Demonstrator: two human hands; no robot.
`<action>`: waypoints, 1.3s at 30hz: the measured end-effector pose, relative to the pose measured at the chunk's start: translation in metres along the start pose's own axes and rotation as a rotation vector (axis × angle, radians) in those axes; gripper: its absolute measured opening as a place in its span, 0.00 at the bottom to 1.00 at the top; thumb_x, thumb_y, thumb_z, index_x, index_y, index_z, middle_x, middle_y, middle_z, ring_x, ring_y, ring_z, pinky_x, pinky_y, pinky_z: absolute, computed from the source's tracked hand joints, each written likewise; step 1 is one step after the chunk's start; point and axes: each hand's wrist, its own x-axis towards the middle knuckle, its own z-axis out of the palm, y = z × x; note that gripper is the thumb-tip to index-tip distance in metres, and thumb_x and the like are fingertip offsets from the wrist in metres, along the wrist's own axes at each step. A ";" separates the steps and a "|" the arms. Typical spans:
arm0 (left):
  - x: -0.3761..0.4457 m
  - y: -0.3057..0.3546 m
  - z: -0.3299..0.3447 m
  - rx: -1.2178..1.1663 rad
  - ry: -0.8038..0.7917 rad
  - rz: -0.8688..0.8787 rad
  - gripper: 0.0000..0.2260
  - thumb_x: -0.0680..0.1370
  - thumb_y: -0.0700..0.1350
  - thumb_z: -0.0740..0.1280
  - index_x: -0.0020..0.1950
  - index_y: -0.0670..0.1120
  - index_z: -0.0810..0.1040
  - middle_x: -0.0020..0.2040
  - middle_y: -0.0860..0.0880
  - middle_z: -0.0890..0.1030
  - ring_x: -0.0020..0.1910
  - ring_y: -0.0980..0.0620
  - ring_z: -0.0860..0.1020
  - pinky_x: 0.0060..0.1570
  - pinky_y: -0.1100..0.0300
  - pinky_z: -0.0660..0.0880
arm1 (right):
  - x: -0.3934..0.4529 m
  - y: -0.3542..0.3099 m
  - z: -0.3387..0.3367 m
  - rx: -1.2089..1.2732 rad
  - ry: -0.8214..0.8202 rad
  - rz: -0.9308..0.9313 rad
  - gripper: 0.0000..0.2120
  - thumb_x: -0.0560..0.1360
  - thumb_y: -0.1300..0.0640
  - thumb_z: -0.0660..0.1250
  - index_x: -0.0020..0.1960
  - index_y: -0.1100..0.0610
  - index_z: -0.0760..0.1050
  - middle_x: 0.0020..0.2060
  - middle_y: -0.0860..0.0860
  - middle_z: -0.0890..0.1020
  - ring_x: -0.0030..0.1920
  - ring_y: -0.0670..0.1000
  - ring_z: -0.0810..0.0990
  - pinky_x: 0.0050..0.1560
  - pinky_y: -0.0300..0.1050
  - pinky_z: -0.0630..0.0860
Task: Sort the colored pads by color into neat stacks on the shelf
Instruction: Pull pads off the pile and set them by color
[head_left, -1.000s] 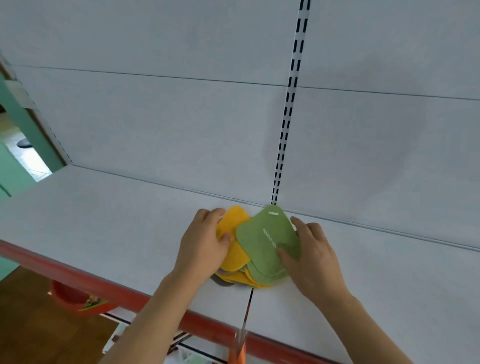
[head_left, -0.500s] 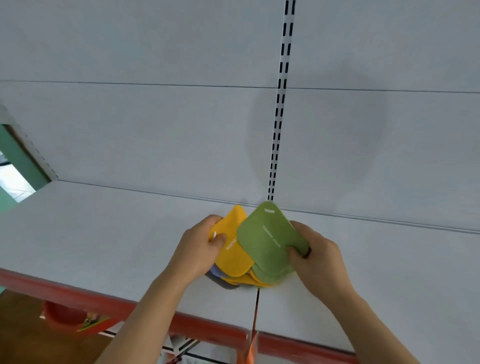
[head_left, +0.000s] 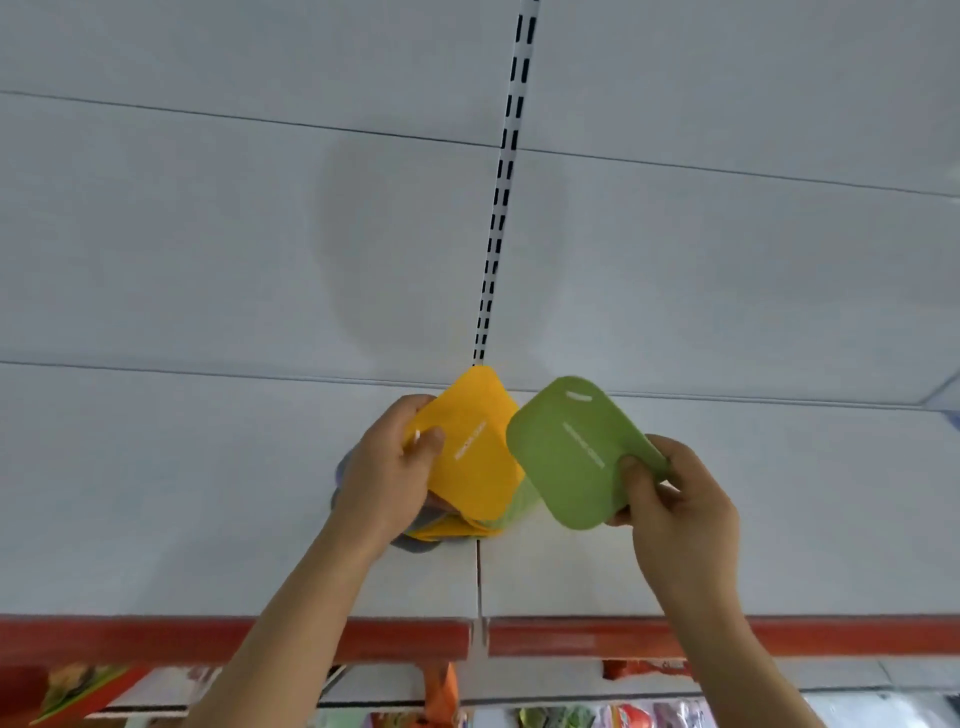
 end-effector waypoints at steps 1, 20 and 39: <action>0.000 0.001 0.008 -0.040 -0.015 -0.019 0.12 0.84 0.52 0.67 0.67 0.59 0.76 0.57 0.56 0.81 0.56 0.46 0.82 0.50 0.39 0.84 | -0.002 -0.003 -0.009 0.026 0.021 0.009 0.13 0.80 0.61 0.67 0.49 0.43 0.81 0.33 0.47 0.85 0.32 0.51 0.86 0.35 0.44 0.80; -0.099 0.160 0.305 -0.274 -0.582 -0.035 0.11 0.82 0.37 0.65 0.57 0.52 0.78 0.56 0.42 0.83 0.51 0.38 0.85 0.40 0.40 0.86 | -0.039 0.105 -0.318 -0.034 0.419 0.170 0.16 0.81 0.66 0.64 0.54 0.45 0.79 0.39 0.42 0.85 0.34 0.49 0.85 0.36 0.59 0.85; -0.128 0.260 0.603 -0.174 -0.721 0.106 0.18 0.80 0.47 0.63 0.65 0.67 0.76 0.59 0.57 0.84 0.59 0.47 0.83 0.55 0.37 0.83 | 0.024 0.234 -0.545 -0.052 0.626 0.284 0.18 0.82 0.65 0.64 0.59 0.42 0.77 0.41 0.40 0.83 0.34 0.52 0.83 0.32 0.56 0.83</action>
